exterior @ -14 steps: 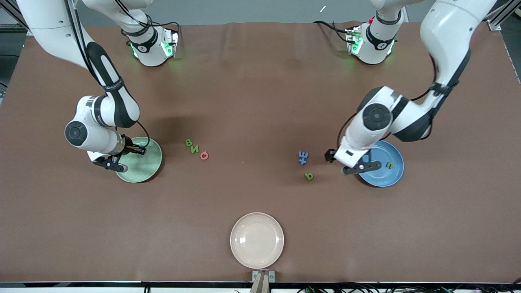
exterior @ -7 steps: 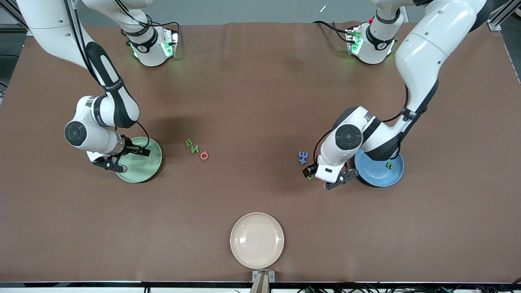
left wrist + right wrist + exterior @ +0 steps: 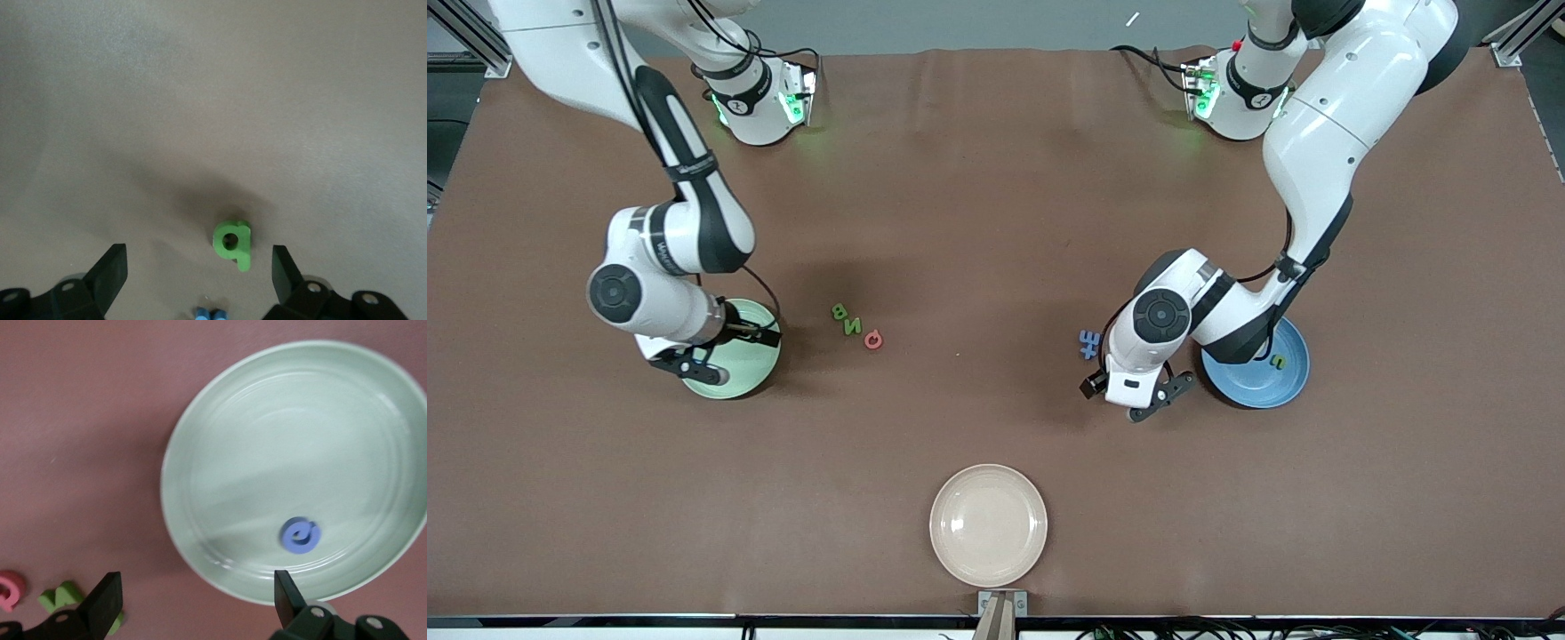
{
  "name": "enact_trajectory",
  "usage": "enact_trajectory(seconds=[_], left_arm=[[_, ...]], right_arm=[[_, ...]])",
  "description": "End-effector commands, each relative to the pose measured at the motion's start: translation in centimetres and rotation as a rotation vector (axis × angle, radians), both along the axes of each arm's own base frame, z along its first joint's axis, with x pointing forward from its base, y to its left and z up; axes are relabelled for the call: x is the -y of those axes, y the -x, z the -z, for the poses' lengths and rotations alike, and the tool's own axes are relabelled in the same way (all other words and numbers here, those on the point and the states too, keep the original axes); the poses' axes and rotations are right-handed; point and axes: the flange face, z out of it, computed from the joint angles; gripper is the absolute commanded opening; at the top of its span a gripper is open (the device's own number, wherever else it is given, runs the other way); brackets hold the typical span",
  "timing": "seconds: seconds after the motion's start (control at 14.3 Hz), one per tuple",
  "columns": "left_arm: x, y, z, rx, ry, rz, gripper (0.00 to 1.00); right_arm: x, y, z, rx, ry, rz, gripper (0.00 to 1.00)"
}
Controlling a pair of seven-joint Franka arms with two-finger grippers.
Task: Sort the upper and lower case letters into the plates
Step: 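Move the left gripper to the green q while the right gripper reaches the green B, then grasp the q with the left gripper while the right gripper grasps the B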
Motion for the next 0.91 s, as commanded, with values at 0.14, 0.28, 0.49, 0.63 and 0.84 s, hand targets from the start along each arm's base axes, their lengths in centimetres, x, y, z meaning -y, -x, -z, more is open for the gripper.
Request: enact_trajectory(seconds=[0.14,0.28,0.49,0.63,0.84], left_arm=[[0.7,-0.1,1.3,-0.020,0.005,-0.027,0.83],[0.8,-0.3,1.4,-0.019,0.009,-0.030,0.81],[1.2,-0.4,1.8,-0.018,0.017,-0.028,0.75],[1.2,-0.5,1.7,-0.016,0.019,-0.029,0.64],[1.2,-0.5,1.7,-0.013,0.021,-0.028,0.41]], right_arm=[[-5.2,3.0,-0.3,-0.012,-0.006,-0.110,1.00],[-7.9,4.0,-0.3,-0.014,-0.007,-0.169,1.00],[-9.9,5.2,0.5,0.011,-0.016,-0.264,0.99],[-9.4,5.4,1.2,0.024,-0.030,-0.342,0.97],[-9.6,5.8,2.0,0.061,-0.039,-0.395,0.97]])
